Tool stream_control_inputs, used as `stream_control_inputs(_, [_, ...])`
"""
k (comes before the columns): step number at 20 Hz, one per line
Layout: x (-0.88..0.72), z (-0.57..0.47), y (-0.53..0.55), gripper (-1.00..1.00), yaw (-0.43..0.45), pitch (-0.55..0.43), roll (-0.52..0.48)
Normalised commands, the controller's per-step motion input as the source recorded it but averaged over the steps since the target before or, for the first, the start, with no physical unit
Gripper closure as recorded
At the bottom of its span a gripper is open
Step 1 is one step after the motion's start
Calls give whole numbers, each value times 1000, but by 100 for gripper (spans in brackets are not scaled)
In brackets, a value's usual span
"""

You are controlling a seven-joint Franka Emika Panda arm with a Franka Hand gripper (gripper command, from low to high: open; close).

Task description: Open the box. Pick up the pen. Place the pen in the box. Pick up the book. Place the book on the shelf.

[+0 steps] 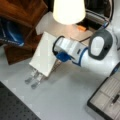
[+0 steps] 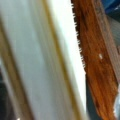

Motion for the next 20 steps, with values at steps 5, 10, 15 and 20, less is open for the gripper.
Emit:
stream_control_inputs(5, [41, -169, -46, 100, 162, -172, -184])
stream_control_inputs(10, [88, -126, -71, 100, 175, -120, -193])
stream_control_inputs(15, [120, 106, -103, 100, 199, 62, -283])
stream_control_inputs(20, [140, 378, -103, 100, 188, 224, -290])
